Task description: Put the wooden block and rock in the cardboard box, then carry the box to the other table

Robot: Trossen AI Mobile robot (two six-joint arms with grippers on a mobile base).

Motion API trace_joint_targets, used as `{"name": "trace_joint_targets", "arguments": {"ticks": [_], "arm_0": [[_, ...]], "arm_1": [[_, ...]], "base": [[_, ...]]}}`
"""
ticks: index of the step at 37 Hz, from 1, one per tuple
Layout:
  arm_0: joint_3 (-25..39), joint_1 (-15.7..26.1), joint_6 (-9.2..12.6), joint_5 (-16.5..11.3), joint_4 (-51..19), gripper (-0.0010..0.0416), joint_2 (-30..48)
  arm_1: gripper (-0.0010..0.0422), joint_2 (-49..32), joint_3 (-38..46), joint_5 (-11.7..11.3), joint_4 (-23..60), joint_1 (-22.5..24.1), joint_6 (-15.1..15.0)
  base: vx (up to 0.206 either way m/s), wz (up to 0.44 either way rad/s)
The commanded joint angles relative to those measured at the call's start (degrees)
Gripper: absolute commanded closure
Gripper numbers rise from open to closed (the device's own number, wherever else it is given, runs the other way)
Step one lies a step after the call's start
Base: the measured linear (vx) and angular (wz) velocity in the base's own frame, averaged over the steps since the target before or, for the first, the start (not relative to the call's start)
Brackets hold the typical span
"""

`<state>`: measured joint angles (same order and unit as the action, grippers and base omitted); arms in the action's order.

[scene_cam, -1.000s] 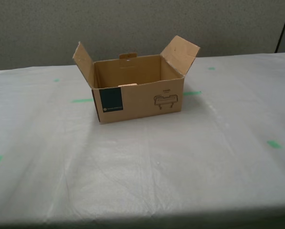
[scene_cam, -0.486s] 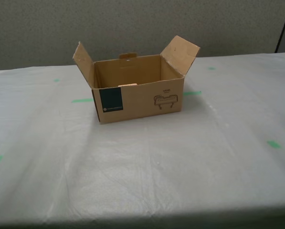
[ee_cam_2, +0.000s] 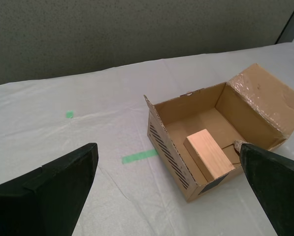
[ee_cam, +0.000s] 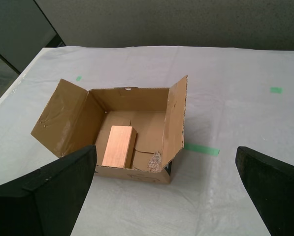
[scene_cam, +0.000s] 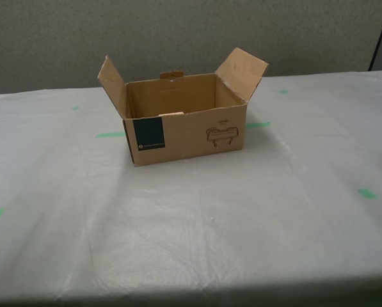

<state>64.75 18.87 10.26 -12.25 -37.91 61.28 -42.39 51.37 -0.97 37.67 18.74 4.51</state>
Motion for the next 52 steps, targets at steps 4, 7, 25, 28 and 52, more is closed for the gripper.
{"name": "trace_joint_targets", "arguments": {"ticks": [4,7,25,28,52], "arm_0": [[0.02,0.04,0.02,0.17,0.13,0.0012,-0.02],[0.02,0.04,0.02,0.17,0.13,0.0012,-0.02],[0.02,0.04,0.02,0.17,0.13,0.0012,-0.02],[0.02,0.04,0.02,0.17,0.13,0.0012,-0.02],[0.02,0.04,0.02,0.17,0.13,0.0012,-0.02]], "arm_1": [[0.0018,0.0,0.04,-0.09,-0.07,-0.02,-0.04],[0.0018,0.0,0.04,-0.09,-0.04,0.0,-0.04],[0.0018,0.0,0.04,-0.09,-0.04,-0.02,-0.04],[0.0018,0.0,0.04,-0.09,-0.07,-0.02,-0.04],[0.0018,0.0,0.04,-0.09,-0.07,0.0,-0.04]], "base": [[0.0,0.0],[0.0,0.0],[0.0,0.0],[0.0,0.0],[0.0,0.0]]}}
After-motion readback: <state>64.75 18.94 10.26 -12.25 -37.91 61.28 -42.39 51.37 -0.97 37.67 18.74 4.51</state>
